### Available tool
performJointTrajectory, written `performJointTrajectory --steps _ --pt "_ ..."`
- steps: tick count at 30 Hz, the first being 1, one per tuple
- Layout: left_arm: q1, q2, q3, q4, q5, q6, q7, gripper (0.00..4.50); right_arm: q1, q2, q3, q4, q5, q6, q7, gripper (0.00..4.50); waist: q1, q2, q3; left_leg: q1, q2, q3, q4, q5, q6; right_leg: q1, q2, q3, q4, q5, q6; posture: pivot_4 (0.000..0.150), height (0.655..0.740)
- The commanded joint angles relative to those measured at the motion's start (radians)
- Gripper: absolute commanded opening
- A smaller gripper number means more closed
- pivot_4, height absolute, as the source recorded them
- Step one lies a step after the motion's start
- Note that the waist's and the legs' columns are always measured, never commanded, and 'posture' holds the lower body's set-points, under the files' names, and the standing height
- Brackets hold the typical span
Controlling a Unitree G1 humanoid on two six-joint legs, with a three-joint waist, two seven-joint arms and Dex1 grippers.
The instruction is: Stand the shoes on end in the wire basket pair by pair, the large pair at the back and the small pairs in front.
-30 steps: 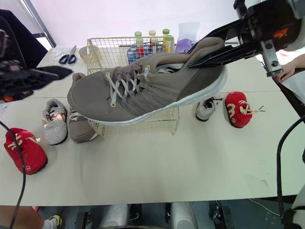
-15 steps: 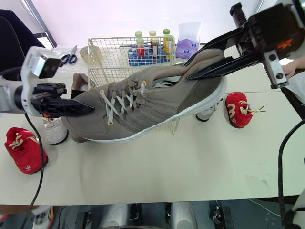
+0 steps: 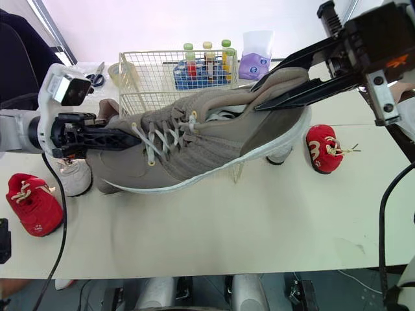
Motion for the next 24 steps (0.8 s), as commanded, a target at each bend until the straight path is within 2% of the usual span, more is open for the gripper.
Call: performJointTrajectory --steps 1,3,5,7,9,11,13,17,21,24 --pt "0.016 -0.024 0.171 -0.028 -0.118 -0.006 0.08 0.79 0.029 -0.031 -0.092 0.107 -0.052 0.053 -0.097 2.45 0.0 -0.001 0.0 0.0 0.0 0.0 0.0 0.0 0.0 0.0 0.0 0.0 0.0 0.0 0.0 0.15 0.7357" --pt "0.049 -0.059 0.249 -0.048 -0.163 -0.029 0.186 0.79 0.082 -0.031 -0.185 0.192 -0.034 0.115 -0.195 3.56 0.001 -0.002 -0.001 0.0 0.0 0.0 0.001 0.0 0.0 0.001 0.0 0.001 0.0 0.0 0.0 0.15 0.7357" --pt "0.069 -0.11 0.31 -0.079 -0.217 -0.067 0.302 0.79 0.145 -0.003 -0.294 0.25 0.012 0.19 -0.298 4.43 0.004 -0.003 -0.001 0.0 0.0 0.0 0.001 0.0 0.0 0.001 -0.002 0.001 0.001 0.0 0.0 0.15 0.7357" --pt "0.083 -0.153 0.348 -0.11 -0.272 -0.102 0.404 0.79 0.198 0.028 -0.38 0.268 0.064 0.259 -0.373 4.43 0.006 -0.003 -0.001 0.001 -0.001 -0.001 0.001 0.0 0.0 0.002 -0.005 0.0 0.001 0.001 0.001 0.15 0.7357" --pt "0.083 -0.236 0.362 -0.162 -0.324 -0.182 0.53 0.79 0.273 0.129 -0.507 0.254 0.205 0.38 -0.504 4.43 0.005 -0.004 -0.002 0.001 -0.002 -0.001 0.001 0.0 0.0 0.003 -0.006 0.0 0.002 0.001 0.001 0.15 0.7357" --pt "0.067 -0.341 0.351 -0.203 -0.342 -0.276 0.644 0.79 0.336 0.276 -0.601 0.203 0.371 0.464 -0.661 4.43 0.003 -0.006 -0.003 0.003 -0.002 -0.002 0.001 0.0 0.0 0.005 -0.006 0.0 0.002 0.001 0.001 0.15 0.7357" --pt "0.052 -0.45 0.318 -0.231 -0.297 -0.366 0.706 0.79 0.411 0.42 -0.597 0.088 0.459 0.481 -0.775 4.43 0.0 -0.005 -0.002 0.007 -0.002 -0.002 0.002 0.001 0.0 0.01 -0.006 0.0 0.002 0.002 0.001 0.15 0.7357" --pt "0.061 -0.562 0.259 -0.241 -0.223 -0.467 0.724 0.79 0.472 0.641 -0.551 -0.07 0.62 0.468 -0.964 4.43 -0.001 -0.004 -0.002 0.007 -0.002 -0.002 0.001 0.002 -0.002 0.009 -0.004 0.0 0.005 0.002 0.001 0.15 0.7357" --pt "0.07 -0.598 0.21 -0.214 -0.172 -0.515 0.696 0.79 0.481 0.742 -0.492 -0.134 0.673 0.43 -1.058 4.43 0.003 -0.004 -0.002 0.004 -0.002 -0.003 0.001 0.002 -0.003 0.006 -0.001 0.0 0.006 0.002 0.001 0.15 0.7357" --pt "0.073 -0.608 0.19 -0.201 -0.16 -0.524 0.68 0.79 0.478 0.761 -0.469 -0.143 0.687 0.406 -1.076 4.43 0.004 -0.004 -0.003 0.004 -0.002 -0.003 0.002 0.002 -0.002 0.006 -0.001 0.0 0.005 0.002 0.002 0.15 0.7357"
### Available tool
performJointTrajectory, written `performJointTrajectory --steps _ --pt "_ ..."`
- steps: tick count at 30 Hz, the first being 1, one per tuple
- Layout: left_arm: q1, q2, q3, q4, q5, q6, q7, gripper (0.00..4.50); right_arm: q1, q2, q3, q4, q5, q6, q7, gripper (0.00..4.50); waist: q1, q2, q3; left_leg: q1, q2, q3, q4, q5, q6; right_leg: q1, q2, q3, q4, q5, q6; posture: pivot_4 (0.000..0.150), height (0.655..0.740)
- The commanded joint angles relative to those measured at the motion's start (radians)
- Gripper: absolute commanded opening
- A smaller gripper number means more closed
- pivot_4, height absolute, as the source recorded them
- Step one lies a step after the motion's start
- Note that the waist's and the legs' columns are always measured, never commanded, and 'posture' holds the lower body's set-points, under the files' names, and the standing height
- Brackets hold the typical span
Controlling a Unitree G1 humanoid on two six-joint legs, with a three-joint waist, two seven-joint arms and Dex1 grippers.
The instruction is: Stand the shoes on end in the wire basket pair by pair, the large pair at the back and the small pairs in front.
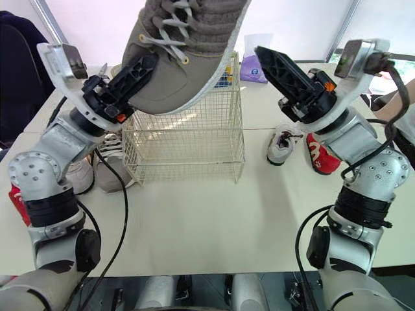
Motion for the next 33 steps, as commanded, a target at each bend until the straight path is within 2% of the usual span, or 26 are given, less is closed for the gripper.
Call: performJointTrajectory --steps 1,16,18,20,23,24,27,29,30,33 --pt "-0.009 -0.008 -0.019 -0.015 0.007 -0.039 -0.036 0.79 -0.019 0.006 0.013 -0.034 0.045 -0.041 -0.023 4.43 0.001 0.0 0.0 0.0 0.0 0.0 0.0 0.0 0.0 0.0 0.0 0.0 0.0 0.0 0.0 0.15 0.7357" --pt "0.049 -0.044 -0.09 -0.044 0.024 -0.044 -0.031 0.79 -0.065 0.02 0.113 0.013 -0.067 -0.161 -0.014 4.43 -0.003 0.0 0.0 0.0 0.001 -0.001 0.0 -0.002 0.003 0.0 0.001 0.0 -0.001 0.0 0.0 0.15 0.7357" --pt "0.053 -0.04 -0.096 -0.042 0.03 -0.047 -0.033 0.79 -0.069 0.021 0.115 0.022 -0.076 -0.17 -0.021 3.93 -0.003 0.0 0.0 0.0 0.001 -0.001 0.0 -0.002 0.004 0.0 0.001 0.0 -0.001 0.0 0.0 0.15 0.7357" --pt "0.055 -0.037 -0.099 -0.04 0.032 -0.049 -0.036 0.79 -0.068 0.018 0.122 0.02 -0.088 -0.174 -0.017 3.14 -0.003 0.0 0.0 0.0 0.001 -0.001 0.0 -0.002 0.004 0.0 0.001 0.0 -0.001 0.0 0.0 0.15 0.7357" --pt "0.058 -0.032 -0.102 -0.038 0.038 -0.048 -0.04 0.79 -0.071 0.016 0.125 0.016 -0.091 -0.179 -0.014 1.73 -0.003 0.0 0.0 0.0 0.001 -0.001 0.0 -0.003 0.005 0.0 0.001 0.0 -0.001 0.0 0.0 0.15 0.7357" --pt "0.058 -0.029 -0.103 -0.037 0.041 -0.047 -0.042 0.79 -0.073 0.011 0.127 0.014 -0.095 -0.179 -0.01 1.48 -0.002 0.0 0.0 0.0 0.001 -0.001 0.0 -0.003 0.005 0.0 0.001 0.0 -0.001 0.0 0.0 0.15 0.7357" --pt "0.057 -0.016 -0.104 -0.032 0.054 -0.045 -0.049 0.79 -0.086 -0.004 0.134 0.009 -0.13 -0.199 0.013 1.43 -0.003 0.0 0.0 0.0 0.001 -0.001 0.0 -0.003 0.006 0.0 0.001 0.0 -0.001 0.0 0.0 0.15 0.7357" --pt "0.052 0.005 -0.101 -0.024 0.06 -0.036 -0.058 1.85 -0.1 0.018 0.122 0.001 -0.191 -0.289 0.029 1.43 -0.005 0.0 0.0 0.0 0.001 -0.001 -0.001 -0.003 0.006 0.0 0.001 0.0 -0.001 0.0 0.0 0.15 0.7357" --pt "0.048 0.019 -0.101 -0.022 0.068 -0.033 -0.062 2.18 -0.106 0.019 0.123 0.004 -0.216 -0.314 0.037 1.43 -0.005 0.0 0.0 0.0 0.001 -0.001 -0.001 -0.003 0.006 0.0 0.001 0.0 -0.001 0.0 0.0 0.15 0.7357" --pt "0.037 0.093 -0.1 -0.031 0.122 -0.025 -0.06 3.74 -0.173 -0.051 0.175 0.094 -0.337 -0.343 0.128 1.43 -0.005 0.001 0.0 0.0 0.001 -0.001 -0.001 -0.003 0.006 -0.001 0.002 0.0 -0.001 0.0 0.0 0.15 0.7357"
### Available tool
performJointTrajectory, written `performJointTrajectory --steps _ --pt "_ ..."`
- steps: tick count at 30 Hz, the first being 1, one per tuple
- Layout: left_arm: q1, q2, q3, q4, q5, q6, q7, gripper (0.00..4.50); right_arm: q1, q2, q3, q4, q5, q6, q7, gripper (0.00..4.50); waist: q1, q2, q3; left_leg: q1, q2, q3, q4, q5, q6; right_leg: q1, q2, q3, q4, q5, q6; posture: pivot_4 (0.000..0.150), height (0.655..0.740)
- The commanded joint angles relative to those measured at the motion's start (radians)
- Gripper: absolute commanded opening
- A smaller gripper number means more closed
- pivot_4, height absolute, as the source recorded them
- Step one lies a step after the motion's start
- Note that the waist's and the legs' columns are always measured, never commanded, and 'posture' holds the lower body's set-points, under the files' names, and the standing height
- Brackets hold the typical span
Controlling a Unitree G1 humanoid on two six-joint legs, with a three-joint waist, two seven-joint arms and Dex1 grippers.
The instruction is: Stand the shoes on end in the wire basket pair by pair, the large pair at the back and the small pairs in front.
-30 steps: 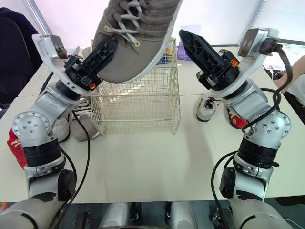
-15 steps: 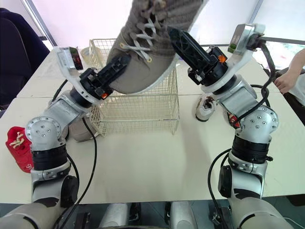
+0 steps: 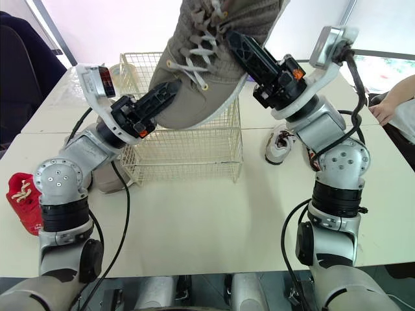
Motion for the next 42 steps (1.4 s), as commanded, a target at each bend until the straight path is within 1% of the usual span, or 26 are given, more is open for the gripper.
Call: performJointTrajectory --steps 1,2,3,4,7,8,9,11,14,18,22,28,32,34,35,38,42 --pt "-0.022 0.097 0.015 -0.031 0.048 0.008 -0.016 4.14 -0.135 -0.076 0.018 0.093 -0.118 -0.075 0.107 1.43 -0.002 0.0 0.0 0.0 0.0 0.001 0.0 0.0 0.0 -0.001 0.0 0.0 0.0 0.0 0.0 0.15 0.7357" --pt "-0.019 0.132 0.022 -0.041 0.049 0.021 -0.025 4.14 -0.18 -0.082 0.013 0.151 -0.139 -0.101 0.126 1.43 -0.004 0.0 0.0 0.0 0.0 0.001 0.0 0.0 0.0 -0.001 0.0 0.0 0.0 0.0 0.0 0.15 0.7357" --pt "-0.012 0.175 0.034 -0.055 0.043 0.037 -0.038 4.14 -0.233 -0.085 -0.008 0.225 -0.122 -0.107 0.175 1.43 -0.005 0.0 0.0 0.0 0.0 0.001 0.0 0.0 0.0 -0.001 0.0 0.0 0.0 0.0 0.0 0.15 0.7357" --pt "-0.004 0.225 0.05 -0.07 0.032 0.057 -0.052 4.14 -0.285 -0.102 -0.007 0.297 -0.152 -0.139 0.235 1.43 -0.005 0.0 0.001 0.0 0.0 0.002 -0.001 0.0 0.0 -0.002 0.001 0.001 -0.001 0.0 0.0 0.15 0.7357" --pt "0.028 0.378 0.087 -0.12 0.008 0.117 -0.106 4.14 -0.433 -0.142 0.042 0.532 -0.315 -0.308 0.395 1.43 -0.006 0.001 0.001 -0.001 0.001 0.002 -0.002 0.0 0.0 -0.003 0.003 0.001 -0.002 0.0 0.0 0.15 0.7357" --pt "0.055 0.449 0.1 -0.152 0.012 0.142 -0.139 4.14 -0.49 -0.151 0.063 0.631 -0.363 -0.359 0.462 1.43 -0.006 0.001 0.001 -0.001 0.001 0.002 -0.003 0.0 0.0 -0.003 0.003 0.001 -0.003 0.0 0.0 0.15 0.7357" --pt "0.075 0.497 0.108 -0.173 0.013 0.157 -0.162 4.14 -0.532 -0.156 0.075 0.705 -0.396 -0.393 0.513 1.43 -0.008 0.001 0.001 -0.001 0.002 0.002 -0.003 0.0 -0.001 -0.003 0.003 0.001 -0.003 0.0 0.0 0.15 0.7357" --pt "0.119 0.572 0.135 -0.207 0.002 0.178 -0.189 4.14 -0.602 -0.154 0.095 0.856 -0.466 -0.471 0.6 1.43 -0.007 0.001 0.001 -0.001 0.002 0.003 -0.004 0.001 -0.002 -0.004 0.003 0.002 -0.005 0.0 0.0 0.15 0.7357" --pt "0.194 0.652 0.209 -0.254 -0.062 0.22 -0.199 4.14 -0.691 -0.136 0.123 1.08 -0.577 -0.611 0.696 1.43 -0.008 0.001 0.001 -0.001 0.003 0.003 -0.004 0.002 -0.005 -0.003 0.003 0.002 -0.005 0.0 -0.001 0.15 0.7357" --pt "0.265 0.688 0.273 -0.288 -0.132 0.234 -0.173 4.14 -0.755 -0.093 0.12 1.263 -0.646 -0.675 0.774 1.43 -0.005 0.001 0.001 -0.001 0.002 0.003 -0.004 0.002 -0.005 -0.003 0.002 0.002 -0.005 0.0 -0.001 0.15 0.7357" --pt "0.307 0.661 0.29 -0.3 -0.135 0.2 -0.11 4.14 -0.744 -0.041 0.146 1.388 -0.764 -0.798 0.735 1.43 -0.007 0.001 0.001 -0.002 0.002 0.003 -0.004 0.003 -0.006 -0.003 -0.001 0.002 -0.005 0.0 -0.001 0.15 0.7357" --pt "0.35 0.652 0.298 -0.318 -0.153 0.175 -0.081 4.14 -0.73 -0.015 0.114 1.454 -0.827 -0.786 0.697 1.43 -0.006 0.001 0.001 -0.002 0.001 0.003 -0.004 0.003 -0.006 -0.003 -0.002 0.002 -0.005 0.0 -0.001 0.15 0.7357" --pt "0.354 0.646 0.28 -0.316 -0.142 0.156 -0.076 4.14 -0.722 -0.005 0.09 1.467 -0.846 -0.768 0.668 1.43 -0.008 0.001 0.001 -0.002 0.001 0.003 -0.004 0.003 -0.006 -0.003 -0.002 0.002 -0.005 0.0 -0.001 0.15 0.7357" --pt "0.354 0.642 0.271 -0.319 -0.14 0.149 -0.073 4.22 -0.718 -0.004 0.082 1.467 -0.855 -0.765 0.661 2.46 -0.008 0.001 0.001 -0.002 0.001 0.003 -0.004 0.003 -0.006 -0.003 -0.002 0.002 -0.004 0.0 -0.001 0.15 0.7357" --pt "0.353 0.64 0.267 -0.32 -0.14 0.146 -0.072 4.22 -0.717 -0.005 0.078 1.466 -0.857 -0.761 0.664 2.85 -0.008 0.001 0.001 -0.002 0.001 0.003 -0.004 0.003 -0.006 -0.003 -0.002 0.002 -0.004 0.0 -0.001 0.15 0.7357" --pt "0.352 0.639 0.26 -0.32 -0.138 0.141 -0.071 4.22 -0.719 -0.014 0.064 1.459 -0.863 -0.766 0.666 4.42 -0.008 0.001 0.001 -0.002 0.001 0.003 -0.004 0.003 -0.006 -0.003 -0.002 0.002 -0.004 0.0 -0.001 0.15 0.7357" --pt "0.356 0.639 0.25 -0.318 -0.131 0.133 -0.079 4.22 -0.72 -0.046 0.045 1.443 -0.866 -0.779 0.686 4.47 -0.008 0.001 0.001 -0.002 0.001 0.003 -0.004 0.003 -0.006 -0.003 -0.002 0.002 -0.004 0.0 -0.001 0.15 0.7357"
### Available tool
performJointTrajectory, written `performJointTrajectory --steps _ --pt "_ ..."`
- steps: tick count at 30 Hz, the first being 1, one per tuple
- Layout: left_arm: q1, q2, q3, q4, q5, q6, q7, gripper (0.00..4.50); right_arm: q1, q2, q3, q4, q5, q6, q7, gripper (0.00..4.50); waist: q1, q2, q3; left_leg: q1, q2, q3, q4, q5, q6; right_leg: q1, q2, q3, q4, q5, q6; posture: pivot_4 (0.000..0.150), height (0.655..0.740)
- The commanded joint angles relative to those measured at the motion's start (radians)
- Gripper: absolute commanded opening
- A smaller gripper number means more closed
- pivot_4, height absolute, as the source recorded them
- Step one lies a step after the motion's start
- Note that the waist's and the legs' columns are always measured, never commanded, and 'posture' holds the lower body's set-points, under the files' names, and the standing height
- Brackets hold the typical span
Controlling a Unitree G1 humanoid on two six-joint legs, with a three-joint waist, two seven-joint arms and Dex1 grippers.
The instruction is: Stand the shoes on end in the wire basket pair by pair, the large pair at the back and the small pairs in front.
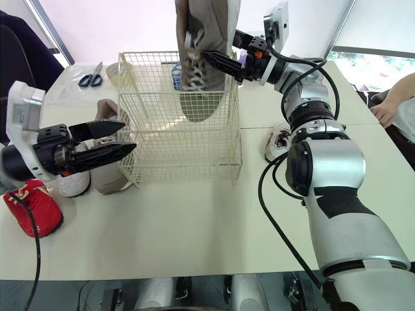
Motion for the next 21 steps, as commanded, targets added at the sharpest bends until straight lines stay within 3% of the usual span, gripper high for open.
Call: performJointTrajectory --steps 1,9,21 --pt "0.002 -0.001 -0.001 -0.011 0.005 -0.026 -0.009 4.22 -0.026 -0.047 -0.042 -0.056 0.013 -0.025 0.025 4.47 0.002 0.0 0.0 0.0 0.0 0.0 0.0 0.0 0.0 0.0 0.0 0.0 0.0 0.0 0.0 0.15 0.7357" --pt "-0.013 -0.011 -0.044 0.007 0.032 -0.037 -0.023 4.22 -0.006 -0.128 -0.045 -0.106 0.009 -0.016 0.104 4.47 0.004 0.0 0.0 0.0 -0.001 0.0 0.0 0.0 0.0 0.0 0.0 0.0 0.0 0.0 0.0 0.15 0.7357" --pt "-0.123 -0.06 -0.155 0.067 0.104 -0.048 -0.043 4.22 0.011 -0.071 -0.072 -0.083 0.01 0.006 0.082 4.47 0.002 0.0 0.0 0.0 -0.001 0.0 0.0 0.0 0.0 0.0 0.001 0.0 0.001 0.0 0.0 0.15 0.7357"
